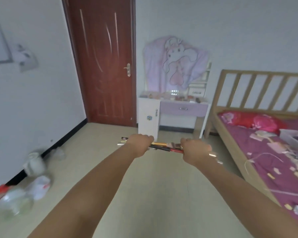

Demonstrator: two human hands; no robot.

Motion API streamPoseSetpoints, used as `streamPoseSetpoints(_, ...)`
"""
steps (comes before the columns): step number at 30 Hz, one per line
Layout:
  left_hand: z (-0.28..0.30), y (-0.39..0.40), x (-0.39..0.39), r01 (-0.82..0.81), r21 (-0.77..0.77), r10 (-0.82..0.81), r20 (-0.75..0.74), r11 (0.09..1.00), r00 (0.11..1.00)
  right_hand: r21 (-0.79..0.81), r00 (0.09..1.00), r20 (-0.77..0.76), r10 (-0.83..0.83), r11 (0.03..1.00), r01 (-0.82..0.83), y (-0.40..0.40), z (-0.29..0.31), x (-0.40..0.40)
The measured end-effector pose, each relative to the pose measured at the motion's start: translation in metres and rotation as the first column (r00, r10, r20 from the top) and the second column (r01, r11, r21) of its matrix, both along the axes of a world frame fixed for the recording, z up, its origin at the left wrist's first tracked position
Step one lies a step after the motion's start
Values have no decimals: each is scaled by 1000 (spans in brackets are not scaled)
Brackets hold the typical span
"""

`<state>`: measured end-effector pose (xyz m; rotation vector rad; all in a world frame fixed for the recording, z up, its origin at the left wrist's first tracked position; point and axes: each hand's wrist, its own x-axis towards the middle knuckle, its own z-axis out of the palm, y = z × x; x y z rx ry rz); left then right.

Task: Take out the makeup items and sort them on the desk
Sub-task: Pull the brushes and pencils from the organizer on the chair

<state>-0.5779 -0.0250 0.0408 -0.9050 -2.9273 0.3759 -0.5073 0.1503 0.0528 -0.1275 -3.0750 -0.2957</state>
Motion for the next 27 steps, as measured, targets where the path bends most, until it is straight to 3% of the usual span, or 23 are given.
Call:
streamPoseSetpoints(10, 73, 84, -309, 108, 31, -103, -113, 994, 988, -59, 981, -102, -166, 985, 161, 84, 65, -283)
streamPoseSetpoints(27, 68, 262, -786, 26, 18, -24, -134, 999, 991, -154, 978, -142, -152, 980, 130, 289, 53, -771)
